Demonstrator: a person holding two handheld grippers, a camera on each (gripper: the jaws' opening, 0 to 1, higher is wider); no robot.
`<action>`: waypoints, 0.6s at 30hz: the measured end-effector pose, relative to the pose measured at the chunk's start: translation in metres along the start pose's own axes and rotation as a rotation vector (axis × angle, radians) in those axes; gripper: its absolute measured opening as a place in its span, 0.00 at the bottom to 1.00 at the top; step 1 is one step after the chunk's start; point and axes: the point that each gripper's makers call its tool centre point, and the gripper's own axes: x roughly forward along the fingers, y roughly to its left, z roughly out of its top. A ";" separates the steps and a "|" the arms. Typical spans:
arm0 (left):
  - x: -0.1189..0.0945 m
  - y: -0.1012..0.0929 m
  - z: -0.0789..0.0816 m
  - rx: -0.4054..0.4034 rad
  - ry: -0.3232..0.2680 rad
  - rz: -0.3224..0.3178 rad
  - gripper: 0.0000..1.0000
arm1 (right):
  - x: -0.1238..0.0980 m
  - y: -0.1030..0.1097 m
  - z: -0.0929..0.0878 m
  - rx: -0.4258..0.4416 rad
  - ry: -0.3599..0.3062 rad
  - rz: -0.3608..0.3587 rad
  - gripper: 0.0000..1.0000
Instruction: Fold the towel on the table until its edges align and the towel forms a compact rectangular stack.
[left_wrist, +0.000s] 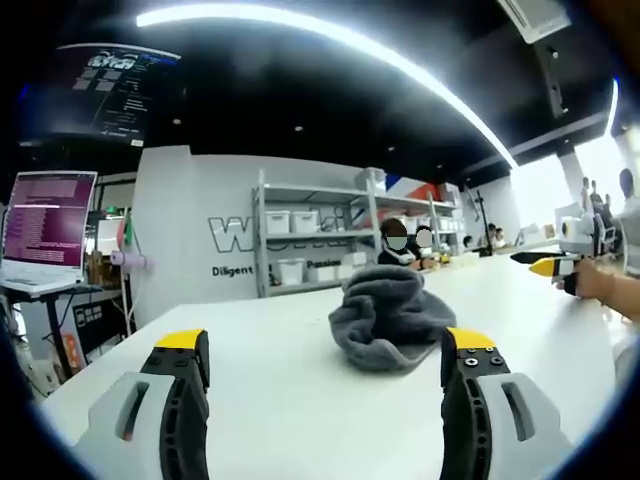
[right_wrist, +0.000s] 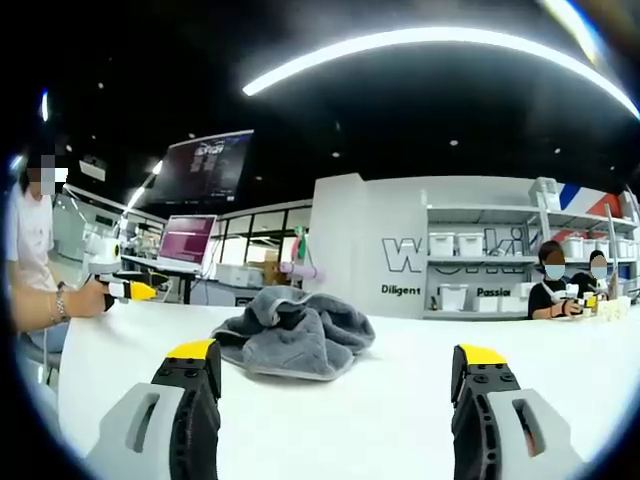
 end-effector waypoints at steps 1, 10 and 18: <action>0.000 -0.001 0.000 0.002 -0.002 -0.001 0.94 | 0.000 0.000 0.000 -0.002 0.001 0.001 0.98; 0.001 0.000 0.001 0.014 0.000 0.001 0.94 | 0.001 0.004 -0.003 -0.027 0.017 0.010 0.98; 0.001 0.000 0.001 0.017 -0.004 0.002 0.94 | 0.000 0.016 0.000 -0.062 0.011 0.033 0.95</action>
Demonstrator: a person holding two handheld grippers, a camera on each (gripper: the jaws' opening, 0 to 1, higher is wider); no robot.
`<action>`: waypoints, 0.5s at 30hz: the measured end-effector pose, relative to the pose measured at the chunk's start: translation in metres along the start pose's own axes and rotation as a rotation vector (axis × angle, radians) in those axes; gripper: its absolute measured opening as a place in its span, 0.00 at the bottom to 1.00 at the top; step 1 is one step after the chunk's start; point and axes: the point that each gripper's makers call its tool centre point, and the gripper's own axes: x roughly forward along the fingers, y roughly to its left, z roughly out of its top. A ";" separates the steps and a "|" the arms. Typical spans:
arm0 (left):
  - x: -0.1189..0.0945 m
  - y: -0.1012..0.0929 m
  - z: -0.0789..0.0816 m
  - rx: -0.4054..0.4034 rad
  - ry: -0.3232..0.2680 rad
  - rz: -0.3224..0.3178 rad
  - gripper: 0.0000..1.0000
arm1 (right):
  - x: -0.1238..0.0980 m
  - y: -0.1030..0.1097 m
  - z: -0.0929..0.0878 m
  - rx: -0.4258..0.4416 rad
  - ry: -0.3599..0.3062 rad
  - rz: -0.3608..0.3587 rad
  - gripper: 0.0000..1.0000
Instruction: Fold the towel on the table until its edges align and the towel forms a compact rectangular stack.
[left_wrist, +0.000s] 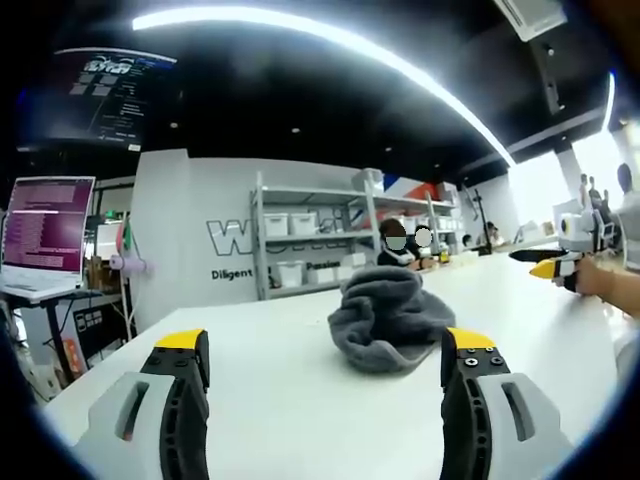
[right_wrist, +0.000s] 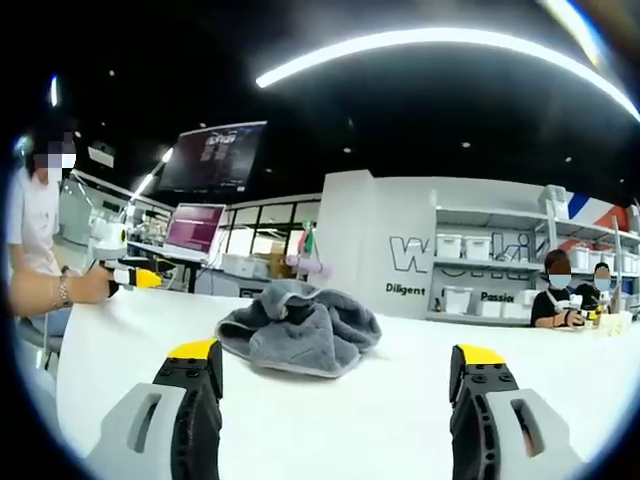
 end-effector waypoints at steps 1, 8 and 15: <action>0.000 0.000 0.000 0.001 0.000 -0.001 0.94 | 0.000 0.002 0.001 -0.004 -0.005 0.002 0.95; 0.001 -0.002 -0.001 0.014 0.009 -0.006 0.94 | 0.004 0.007 0.008 -0.006 -0.027 0.013 0.90; 0.000 -0.003 0.000 0.013 0.004 -0.009 0.94 | 0.023 0.009 0.026 0.026 -0.030 0.028 0.94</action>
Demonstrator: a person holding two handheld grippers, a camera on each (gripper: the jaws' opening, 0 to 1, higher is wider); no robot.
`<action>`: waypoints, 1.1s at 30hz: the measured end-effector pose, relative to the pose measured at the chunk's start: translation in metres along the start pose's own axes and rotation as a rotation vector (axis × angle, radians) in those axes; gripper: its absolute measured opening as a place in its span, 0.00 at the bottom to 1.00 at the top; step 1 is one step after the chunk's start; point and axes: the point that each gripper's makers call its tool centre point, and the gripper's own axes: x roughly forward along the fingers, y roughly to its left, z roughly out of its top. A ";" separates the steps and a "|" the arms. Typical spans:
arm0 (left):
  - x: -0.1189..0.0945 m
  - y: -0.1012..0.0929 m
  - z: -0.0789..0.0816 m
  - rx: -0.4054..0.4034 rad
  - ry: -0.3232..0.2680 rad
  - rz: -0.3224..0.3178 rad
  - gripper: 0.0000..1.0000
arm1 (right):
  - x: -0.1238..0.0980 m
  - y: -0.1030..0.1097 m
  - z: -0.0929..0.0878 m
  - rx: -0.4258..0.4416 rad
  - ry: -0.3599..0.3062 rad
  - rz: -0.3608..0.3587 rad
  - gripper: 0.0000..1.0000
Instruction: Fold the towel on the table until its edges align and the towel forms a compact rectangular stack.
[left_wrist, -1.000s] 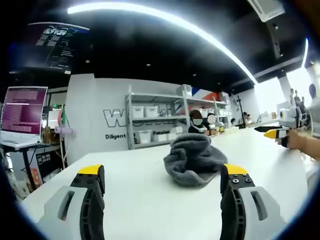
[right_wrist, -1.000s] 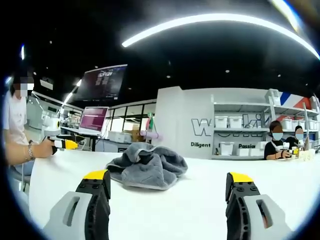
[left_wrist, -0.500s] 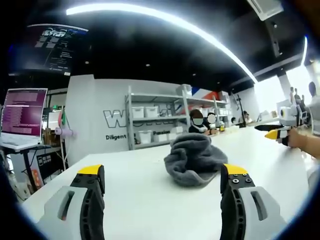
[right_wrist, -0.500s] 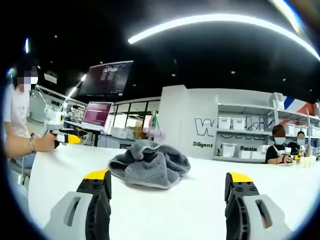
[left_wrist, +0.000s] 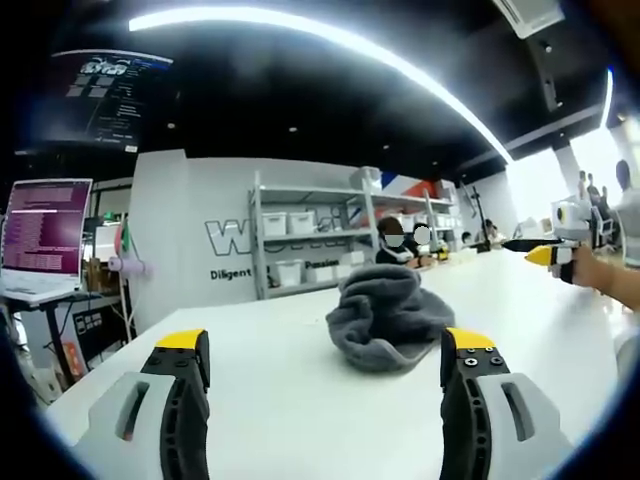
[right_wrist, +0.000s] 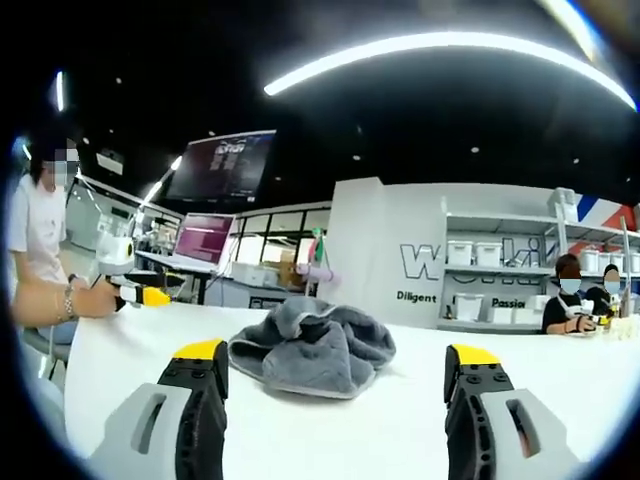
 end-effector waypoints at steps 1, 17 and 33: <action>0.000 0.000 0.001 0.001 -0.003 -0.001 0.94 | 0.005 -0.001 0.006 0.012 -0.010 -0.006 0.96; -0.001 0.001 0.007 -0.004 -0.025 -0.005 0.94 | 0.084 -0.018 -0.008 0.038 0.198 -0.042 0.62; -0.002 0.002 0.007 -0.017 -0.022 -0.006 0.93 | 0.134 -0.008 -0.065 0.058 0.425 -0.047 0.56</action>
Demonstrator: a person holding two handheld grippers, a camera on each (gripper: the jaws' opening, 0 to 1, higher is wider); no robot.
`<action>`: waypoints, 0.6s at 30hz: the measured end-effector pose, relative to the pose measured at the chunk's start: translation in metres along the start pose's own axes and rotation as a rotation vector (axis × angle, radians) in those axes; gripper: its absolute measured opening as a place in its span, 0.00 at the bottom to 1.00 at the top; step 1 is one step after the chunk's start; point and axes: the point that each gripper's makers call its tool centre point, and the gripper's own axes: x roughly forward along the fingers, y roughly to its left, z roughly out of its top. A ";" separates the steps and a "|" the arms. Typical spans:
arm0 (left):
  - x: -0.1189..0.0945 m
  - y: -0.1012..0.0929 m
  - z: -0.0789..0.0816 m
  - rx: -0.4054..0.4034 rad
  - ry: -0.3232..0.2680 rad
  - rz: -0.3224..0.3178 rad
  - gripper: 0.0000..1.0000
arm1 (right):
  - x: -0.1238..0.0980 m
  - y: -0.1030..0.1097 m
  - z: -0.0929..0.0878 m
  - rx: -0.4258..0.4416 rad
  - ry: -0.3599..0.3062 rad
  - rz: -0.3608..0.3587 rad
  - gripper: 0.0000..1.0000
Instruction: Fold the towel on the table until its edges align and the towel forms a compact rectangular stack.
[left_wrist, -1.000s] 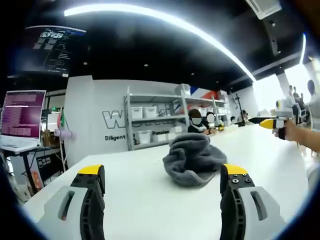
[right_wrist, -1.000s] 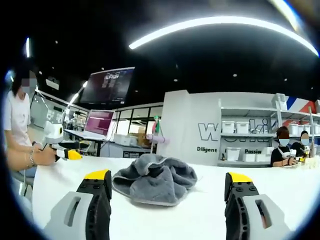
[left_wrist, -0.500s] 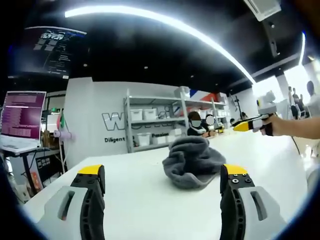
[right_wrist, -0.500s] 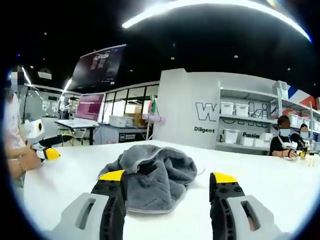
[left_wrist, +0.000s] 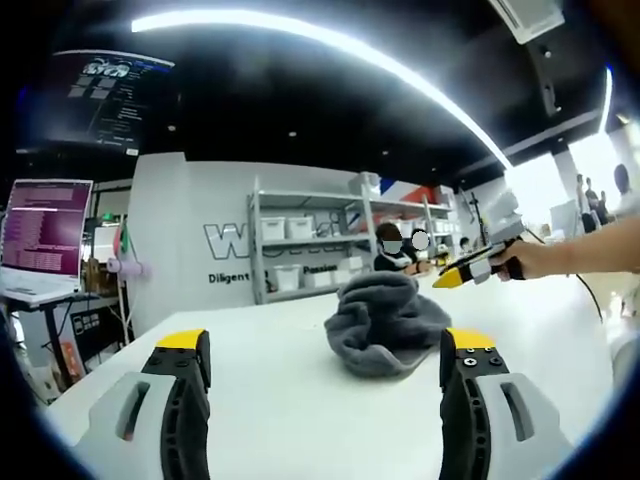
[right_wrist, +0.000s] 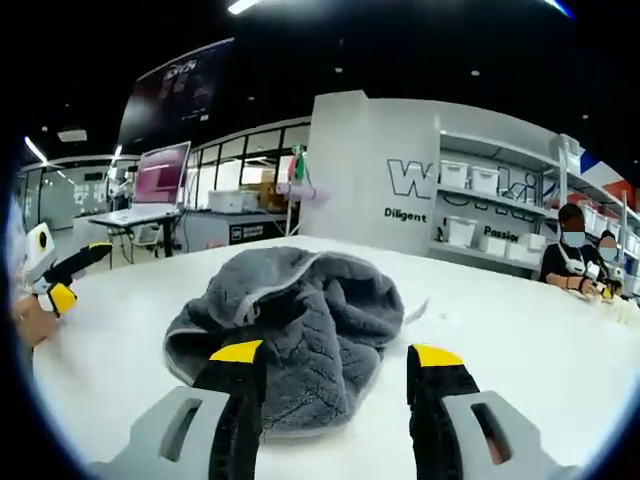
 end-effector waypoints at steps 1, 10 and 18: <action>0.000 0.000 0.001 -0.002 -0.004 0.000 0.93 | 0.003 0.002 -0.002 0.004 0.007 0.008 0.56; -0.001 -0.002 0.003 -0.004 -0.014 -0.004 0.93 | 0.022 -0.002 -0.019 0.079 0.047 -0.016 0.37; -0.001 -0.002 0.004 -0.005 -0.019 -0.008 0.93 | 0.025 0.006 -0.035 0.042 0.113 0.013 0.12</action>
